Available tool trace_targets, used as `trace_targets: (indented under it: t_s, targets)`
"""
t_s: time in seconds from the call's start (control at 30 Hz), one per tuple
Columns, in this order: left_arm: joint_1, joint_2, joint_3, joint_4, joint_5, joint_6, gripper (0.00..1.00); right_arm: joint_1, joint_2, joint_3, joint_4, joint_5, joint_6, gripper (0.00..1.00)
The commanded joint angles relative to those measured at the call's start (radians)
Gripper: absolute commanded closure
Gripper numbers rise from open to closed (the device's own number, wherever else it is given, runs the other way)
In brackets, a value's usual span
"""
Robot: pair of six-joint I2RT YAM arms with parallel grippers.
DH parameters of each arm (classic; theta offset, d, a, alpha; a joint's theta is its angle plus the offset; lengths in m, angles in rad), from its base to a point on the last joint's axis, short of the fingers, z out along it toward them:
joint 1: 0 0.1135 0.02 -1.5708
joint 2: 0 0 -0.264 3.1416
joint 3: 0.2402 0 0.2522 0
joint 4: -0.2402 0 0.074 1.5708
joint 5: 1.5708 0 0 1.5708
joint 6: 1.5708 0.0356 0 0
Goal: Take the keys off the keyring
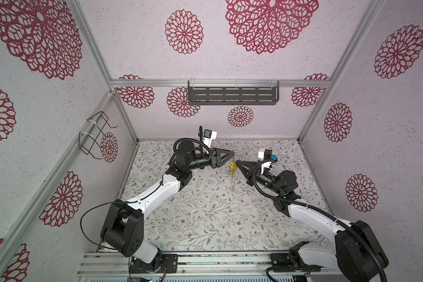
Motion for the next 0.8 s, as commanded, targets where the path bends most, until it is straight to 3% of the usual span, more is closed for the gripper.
trace_targets:
  t_s: [0.0, 0.77]
  targets:
    - [-0.014, 0.029, 0.023, 0.036, 0.042, -0.01, 0.56, 0.004, 0.001, 0.048, 0.112, -0.041, 0.04, 1.0]
    - [-0.018, 0.011, 0.028, -0.021, 0.023, 0.014, 0.97, -0.015, 0.033, 0.055, 0.154, -0.054, 0.108, 1.0]
